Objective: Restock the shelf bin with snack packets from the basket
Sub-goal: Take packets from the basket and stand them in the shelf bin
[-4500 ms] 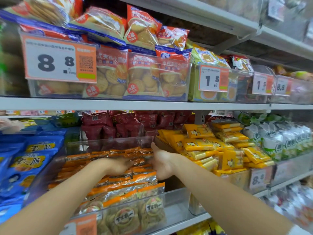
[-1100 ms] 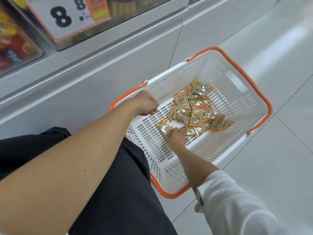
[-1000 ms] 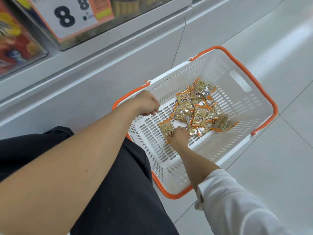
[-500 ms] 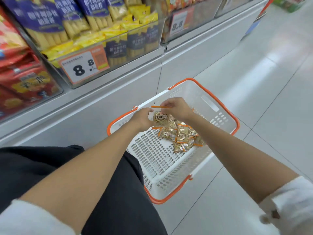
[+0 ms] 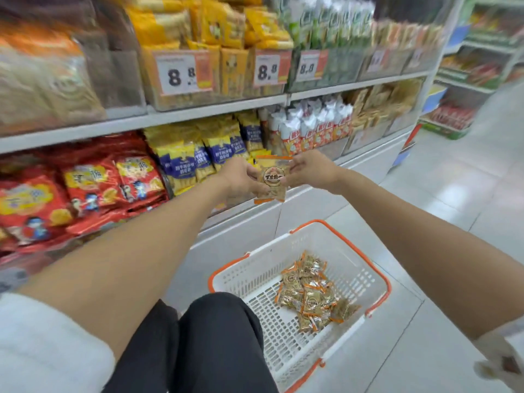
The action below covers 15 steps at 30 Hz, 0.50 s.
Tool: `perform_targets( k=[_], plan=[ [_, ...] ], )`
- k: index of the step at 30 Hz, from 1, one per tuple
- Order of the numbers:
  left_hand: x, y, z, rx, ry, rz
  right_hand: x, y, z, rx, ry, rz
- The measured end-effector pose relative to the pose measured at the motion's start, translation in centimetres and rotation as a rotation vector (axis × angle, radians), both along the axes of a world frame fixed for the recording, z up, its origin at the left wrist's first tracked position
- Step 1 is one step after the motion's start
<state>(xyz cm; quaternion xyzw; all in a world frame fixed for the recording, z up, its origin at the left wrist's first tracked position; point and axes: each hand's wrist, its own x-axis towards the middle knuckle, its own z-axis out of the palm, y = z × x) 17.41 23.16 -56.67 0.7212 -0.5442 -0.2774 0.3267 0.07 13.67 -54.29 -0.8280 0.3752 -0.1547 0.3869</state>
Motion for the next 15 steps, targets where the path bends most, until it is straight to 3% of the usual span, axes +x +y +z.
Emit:
perform_targets(
  k=[7,15],
  plan=[
    [3.7,4.0,9.0,-0.12,0.167,-0.018,4.0,2.4,8.2,-0.166,-0.03,0.039],
    [12.0,8.8,18.0,-0.311,-0.073,0.144,13.0,7.6,17.6,-0.449,-0.079,0.199]
  ],
)
